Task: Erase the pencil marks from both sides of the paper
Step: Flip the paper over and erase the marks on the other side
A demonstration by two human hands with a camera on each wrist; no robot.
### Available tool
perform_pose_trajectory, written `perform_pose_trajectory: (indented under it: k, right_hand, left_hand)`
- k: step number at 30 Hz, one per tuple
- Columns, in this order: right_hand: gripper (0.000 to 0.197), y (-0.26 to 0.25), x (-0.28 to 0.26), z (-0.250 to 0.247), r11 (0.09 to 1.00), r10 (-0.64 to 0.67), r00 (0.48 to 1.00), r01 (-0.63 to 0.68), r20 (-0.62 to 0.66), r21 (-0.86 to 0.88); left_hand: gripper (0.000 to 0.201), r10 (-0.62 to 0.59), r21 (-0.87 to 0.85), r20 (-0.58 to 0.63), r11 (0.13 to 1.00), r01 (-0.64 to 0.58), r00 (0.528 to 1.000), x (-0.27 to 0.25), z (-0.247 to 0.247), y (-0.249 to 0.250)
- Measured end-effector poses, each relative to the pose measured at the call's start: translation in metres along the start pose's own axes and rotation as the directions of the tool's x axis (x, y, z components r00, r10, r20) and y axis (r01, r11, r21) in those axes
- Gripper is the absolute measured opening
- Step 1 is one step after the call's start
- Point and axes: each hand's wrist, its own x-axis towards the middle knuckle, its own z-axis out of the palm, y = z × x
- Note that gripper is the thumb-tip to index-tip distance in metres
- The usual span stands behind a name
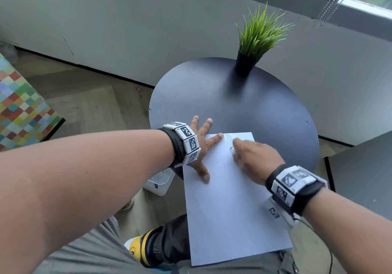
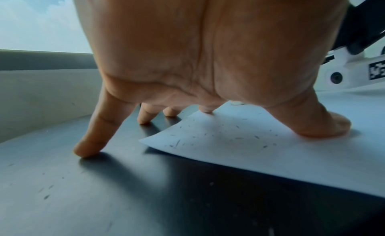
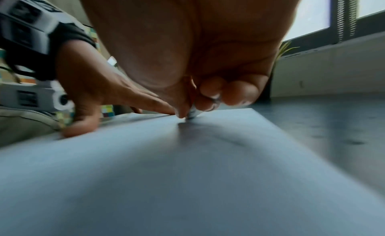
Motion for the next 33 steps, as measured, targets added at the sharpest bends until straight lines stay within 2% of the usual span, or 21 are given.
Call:
perform_pose_trajectory:
  k: [2,3,4,7,9,11,13,14,16,17,19,20,22,24,26,27,29,31,33]
  right_hand:
    - [0.008,-0.025,-0.014,0.007,0.986,-0.167,0.982,0.167,0.084,0.005]
    - [0.007,-0.031,-0.02,0.009,0.975,-0.221,0.968,0.221,0.12,0.014]
    - [0.01,-0.031,-0.021,0.008,0.975,-0.222,0.966,0.222,0.136,0.014]
    - [0.023,0.0,-0.002,0.002,1.0,-0.013,1.0,0.014,0.02,-0.017]
    - [0.023,0.008,0.002,-0.001,0.999,0.035,0.999,-0.035,-0.018,-0.019]
    - [0.015,-0.011,-0.005,0.001,0.998,-0.061,0.997,0.061,0.042,0.005]
    - [0.01,-0.033,-0.019,0.006,0.976,-0.217,0.966,0.217,0.141,0.019]
    - [0.008,-0.035,-0.021,0.006,0.972,-0.233,0.961,0.232,0.151,0.024]
    - [0.004,-0.023,-0.01,0.002,0.992,-0.12,0.987,0.122,0.102,-0.013]
    - [0.01,-0.013,-0.004,0.0,0.997,-0.053,0.997,0.055,0.055,-0.048]
    - [0.008,-0.007,-0.001,-0.002,0.997,-0.003,1.0,0.003,-0.006,-0.078]
    - [0.001,-0.013,-0.003,-0.004,0.997,-0.03,0.999,0.031,0.016,-0.073]
    - [0.016,-0.034,-0.015,0.004,0.981,-0.184,0.978,0.189,0.101,-0.043]
    - [0.014,-0.041,-0.026,0.008,0.967,-0.251,0.956,0.256,0.154,-0.015]
    - [0.005,-0.023,-0.019,0.006,0.991,-0.132,0.986,0.135,0.099,-0.021]
    - [0.007,-0.011,-0.014,0.002,0.999,-0.045,0.997,0.046,0.057,-0.017]
    - [0.016,0.0,-0.011,-0.001,1.0,0.01,0.999,-0.009,0.039,-0.024]
    - [0.011,-0.019,-0.022,0.001,0.995,-0.099,0.989,0.1,0.11,0.001]
    - [0.011,-0.039,-0.041,0.008,0.968,-0.249,0.947,0.247,0.203,0.033]
  left_hand:
    - [0.139,0.001,0.012,-0.004,1.0,-0.001,1.0,0.001,0.001,-0.001]
    - [0.139,0.003,0.017,-0.006,1.0,-0.003,1.0,0.001,0.001,-0.002]
    - [0.139,0.005,0.018,-0.006,1.0,-0.005,1.0,0.001,0.0,-0.002]
    - [0.138,0.006,-0.005,-0.002,1.0,-0.006,1.0,0.003,0.0,-0.001]
    - [0.138,0.006,-0.007,-0.003,1.0,-0.006,1.0,0.003,0.001,0.0]
    - [0.139,0.006,-0.006,-0.003,1.0,-0.006,1.0,0.004,0.002,0.0]
    - [0.14,0.005,-0.007,-0.006,1.0,-0.005,1.0,0.005,0.003,-0.002]
    - [0.141,0.004,-0.002,-0.006,1.0,-0.004,1.0,0.005,0.003,-0.003]
    - [0.14,0.002,-0.002,-0.007,1.0,-0.002,1.0,0.006,0.003,-0.002]
    - [0.139,0.002,-0.005,-0.009,1.0,-0.002,1.0,0.007,0.004,-0.002]
    - [0.139,0.0,-0.006,-0.01,1.0,0.0,1.0,0.007,0.005,0.0]
    - [0.139,-0.003,-0.007,-0.012,1.0,0.003,1.0,0.007,0.005,0.0]
    - [0.14,-0.008,-0.008,-0.021,1.0,0.008,1.0,0.008,0.006,0.0]
    - [0.141,-0.007,-0.001,-0.021,1.0,0.007,1.0,0.009,0.006,-0.002]
    - [0.143,-0.001,-0.017,-0.002,1.0,0.001,1.0,0.01,0.005,-0.002]
    - [0.143,-0.001,-0.024,0.002,1.0,0.001,1.0,0.01,0.006,-0.003]
    - [0.143,-0.001,-0.026,0.004,1.0,0.001,1.0,0.01,0.007,-0.002]
    - [0.143,-0.003,-0.016,-0.003,1.0,0.003,1.0,0.011,0.007,-0.001]
    - [0.143,-0.003,-0.011,-0.006,1.0,0.003,1.0,0.01,0.006,-0.001]
